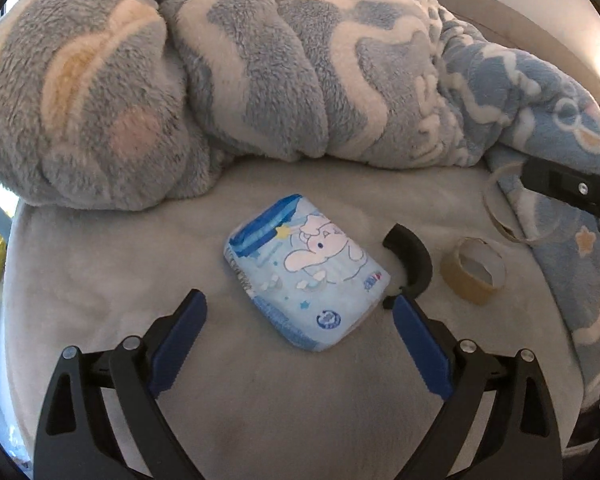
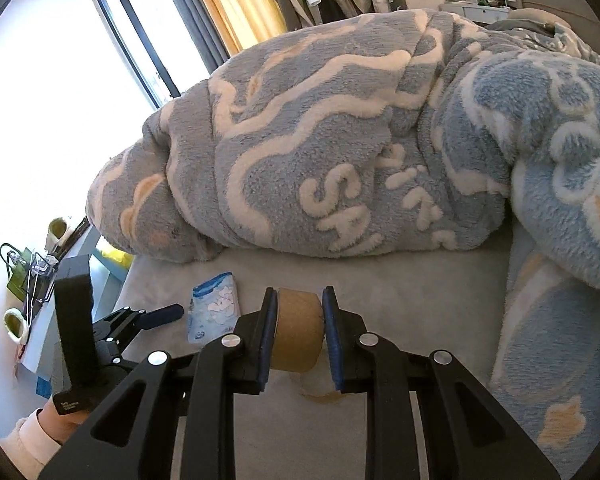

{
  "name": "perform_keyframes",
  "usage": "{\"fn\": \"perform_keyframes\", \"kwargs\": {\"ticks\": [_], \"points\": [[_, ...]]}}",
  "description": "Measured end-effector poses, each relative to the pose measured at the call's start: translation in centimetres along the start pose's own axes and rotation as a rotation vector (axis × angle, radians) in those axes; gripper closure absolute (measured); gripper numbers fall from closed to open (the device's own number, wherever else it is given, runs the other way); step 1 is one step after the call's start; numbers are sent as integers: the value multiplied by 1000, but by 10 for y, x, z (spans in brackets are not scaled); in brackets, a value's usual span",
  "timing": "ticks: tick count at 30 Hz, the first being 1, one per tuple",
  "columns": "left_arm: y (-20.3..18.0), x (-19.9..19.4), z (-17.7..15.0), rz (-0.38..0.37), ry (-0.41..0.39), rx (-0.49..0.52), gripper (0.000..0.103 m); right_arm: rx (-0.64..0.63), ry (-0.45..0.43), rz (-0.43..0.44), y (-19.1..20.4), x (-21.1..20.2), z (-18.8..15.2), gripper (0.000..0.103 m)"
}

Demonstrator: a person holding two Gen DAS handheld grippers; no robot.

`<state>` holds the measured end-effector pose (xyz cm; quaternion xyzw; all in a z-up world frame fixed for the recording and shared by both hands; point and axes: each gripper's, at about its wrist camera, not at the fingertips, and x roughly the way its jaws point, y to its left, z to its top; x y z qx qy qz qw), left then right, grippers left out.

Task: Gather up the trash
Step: 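Grasp the blue wet-wipes pack with the left gripper, then carry the wipes pack and tape roll in both grippers toward the green bin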

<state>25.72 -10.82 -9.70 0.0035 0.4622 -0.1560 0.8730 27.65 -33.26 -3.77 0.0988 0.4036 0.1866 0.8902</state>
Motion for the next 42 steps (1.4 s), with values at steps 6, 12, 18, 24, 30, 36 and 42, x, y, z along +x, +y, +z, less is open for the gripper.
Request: {"fn": "perform_keyframes", "kwargs": {"ticks": [6,12,18,24,30,36,42], "points": [[-2,10,8,30,5,-38,5,3,2,-7,-9,-4,-3,80],[-8,20,15,60,5,-55,4,11,2,-15,-20,-9,-6,80],[-12,35,21,106,21,-81,2,11,4,-21,-26,-13,-9,80],[-17,47,22,142,20,-72,3,5,17,-26,-29,-13,-12,80],[-14,39,21,128,-24,-100,30,1,12,-25,-26,-16,-11,80],[-2,26,18,75,-58,-137,62,-3,2,-14,-17,-16,-11,80],[19,2,1,26,-56,-128,82,-17,-4,1,1,-17,-12,80]]}}
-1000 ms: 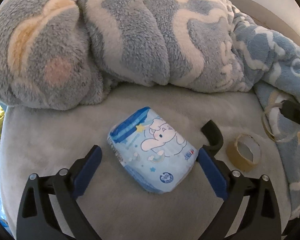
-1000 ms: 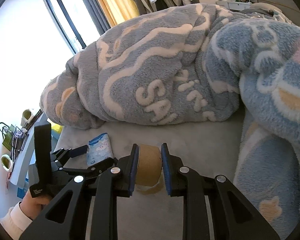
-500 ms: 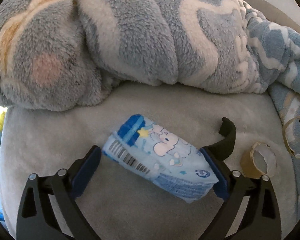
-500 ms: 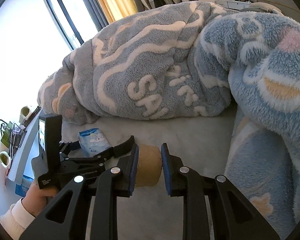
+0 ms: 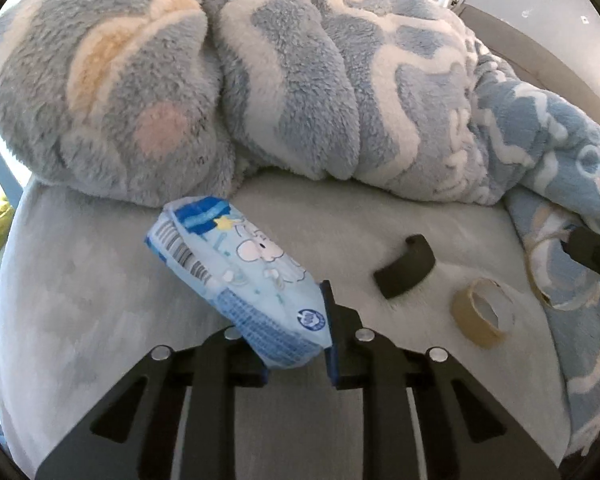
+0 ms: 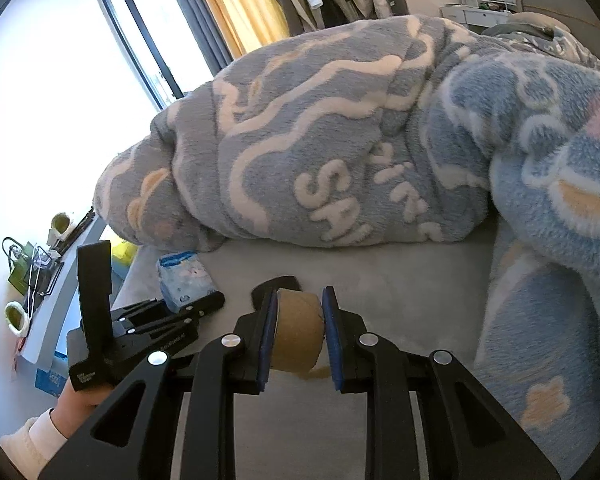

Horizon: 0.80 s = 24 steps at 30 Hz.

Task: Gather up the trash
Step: 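Carry the wipes pack and tape roll in both grippers toward the green bin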

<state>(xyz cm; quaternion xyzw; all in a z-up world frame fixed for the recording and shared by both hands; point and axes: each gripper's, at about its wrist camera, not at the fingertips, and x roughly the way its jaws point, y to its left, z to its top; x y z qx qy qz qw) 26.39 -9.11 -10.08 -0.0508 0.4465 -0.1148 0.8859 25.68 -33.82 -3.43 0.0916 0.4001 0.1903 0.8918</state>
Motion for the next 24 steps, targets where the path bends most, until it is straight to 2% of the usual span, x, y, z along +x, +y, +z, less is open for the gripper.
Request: {"fn": "perform_keyframes", "kwargs": {"ticks": [12,24], "points": [[-10,-38,-23,11,-11,28,82,-40,0,36,38,-3,-15,80],[8,-84,-61,28,-21,30,82,-80,0,71,77,-14,-38,80]]}}
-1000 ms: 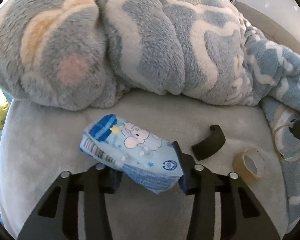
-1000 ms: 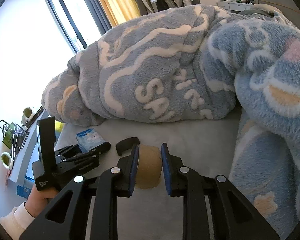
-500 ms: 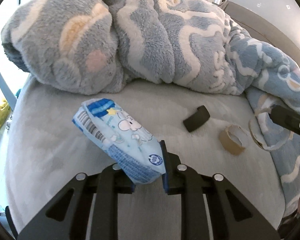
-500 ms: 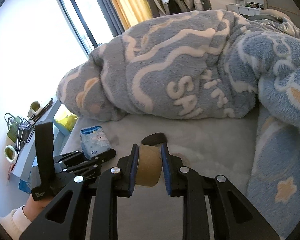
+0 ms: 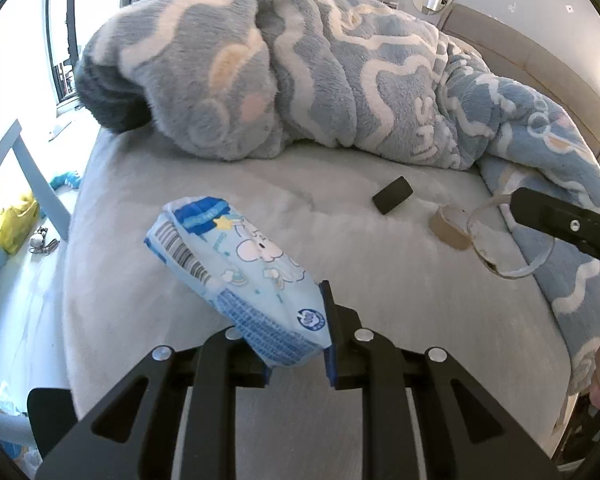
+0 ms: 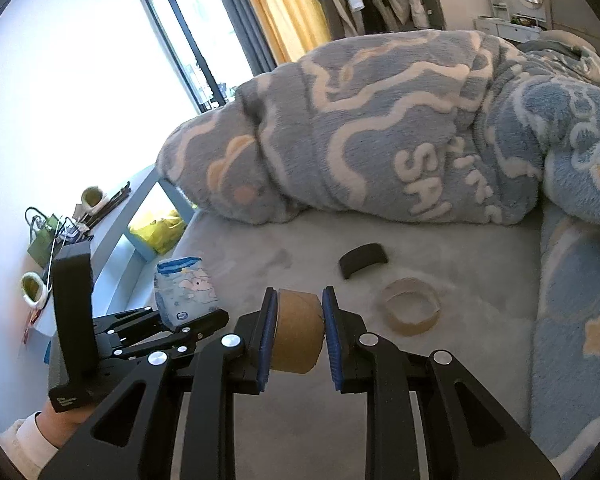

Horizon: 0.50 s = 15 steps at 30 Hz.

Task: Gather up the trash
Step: 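Carry the wipes pack and tape roll in both grippers toward the green bin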

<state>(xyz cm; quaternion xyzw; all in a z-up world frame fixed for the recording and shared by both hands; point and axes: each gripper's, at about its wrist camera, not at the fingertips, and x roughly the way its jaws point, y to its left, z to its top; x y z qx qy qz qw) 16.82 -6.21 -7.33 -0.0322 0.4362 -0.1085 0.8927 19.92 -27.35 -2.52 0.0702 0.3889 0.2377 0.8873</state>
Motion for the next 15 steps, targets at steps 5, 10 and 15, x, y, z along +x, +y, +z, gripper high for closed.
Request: {"fn": "perform_keyframes", "kwargs": {"ticks": [5,10,15], "points": [[13,-25,-16,2,-13,-30,82,-22,9,15,18,0,-11,80],[27,-47,-31,19,-24,-47,82,-48,19,33,41,1,-23,80],[42,-69,-44,40,-40,-62,82,-72,27,55,64,4,-32,80]]}}
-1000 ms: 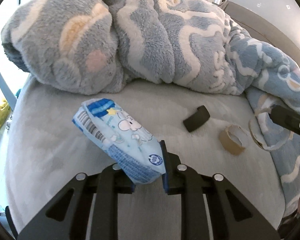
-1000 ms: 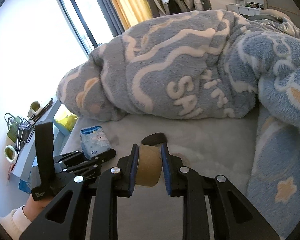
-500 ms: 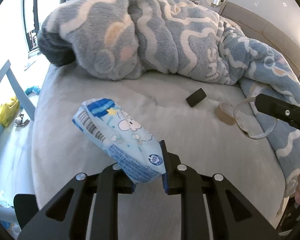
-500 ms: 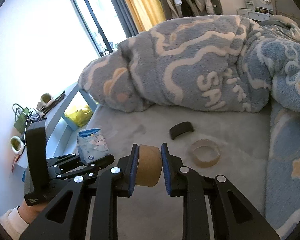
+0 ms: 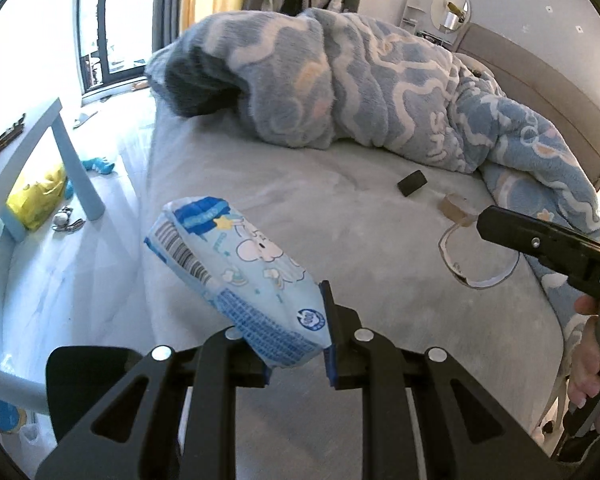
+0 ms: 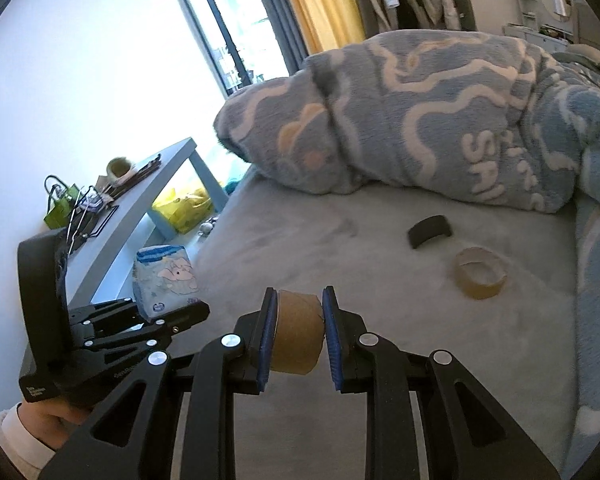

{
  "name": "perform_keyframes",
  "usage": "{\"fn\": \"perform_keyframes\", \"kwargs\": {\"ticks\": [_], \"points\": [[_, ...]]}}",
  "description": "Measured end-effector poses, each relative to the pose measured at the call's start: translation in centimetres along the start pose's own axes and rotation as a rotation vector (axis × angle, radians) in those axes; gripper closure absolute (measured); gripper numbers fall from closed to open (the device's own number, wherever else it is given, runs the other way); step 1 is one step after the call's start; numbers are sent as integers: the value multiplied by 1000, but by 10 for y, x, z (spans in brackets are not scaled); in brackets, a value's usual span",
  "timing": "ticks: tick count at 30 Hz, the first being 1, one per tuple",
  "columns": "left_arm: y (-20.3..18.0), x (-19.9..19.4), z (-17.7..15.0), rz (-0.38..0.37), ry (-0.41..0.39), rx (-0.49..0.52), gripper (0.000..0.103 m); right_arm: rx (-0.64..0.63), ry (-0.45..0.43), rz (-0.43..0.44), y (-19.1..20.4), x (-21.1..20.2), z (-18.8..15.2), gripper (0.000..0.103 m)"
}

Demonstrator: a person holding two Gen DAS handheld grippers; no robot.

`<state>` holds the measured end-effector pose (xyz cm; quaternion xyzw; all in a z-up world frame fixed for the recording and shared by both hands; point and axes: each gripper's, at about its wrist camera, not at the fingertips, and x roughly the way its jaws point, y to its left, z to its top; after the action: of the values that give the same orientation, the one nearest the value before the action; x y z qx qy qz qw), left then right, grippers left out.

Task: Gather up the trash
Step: 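Carry the wipes pack and tape roll in both grippers toward the green bin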

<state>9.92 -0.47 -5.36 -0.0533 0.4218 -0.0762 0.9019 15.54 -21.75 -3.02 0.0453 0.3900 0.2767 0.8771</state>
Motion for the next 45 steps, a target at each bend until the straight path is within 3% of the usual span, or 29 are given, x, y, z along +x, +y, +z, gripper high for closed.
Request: {"fn": "perform_keyframes", "kwargs": {"ticks": [11,26,45], "points": [[47,-39,-15,65,-33,-37,82,-52,1,52,53,14,-1,80],[130,-64,-36,150,-22,-111,82,-140,46,146,137,56,-2,80],[208,-51,-97,218,147,-171,82,-223,107,261,236,107,-16,80]]}}
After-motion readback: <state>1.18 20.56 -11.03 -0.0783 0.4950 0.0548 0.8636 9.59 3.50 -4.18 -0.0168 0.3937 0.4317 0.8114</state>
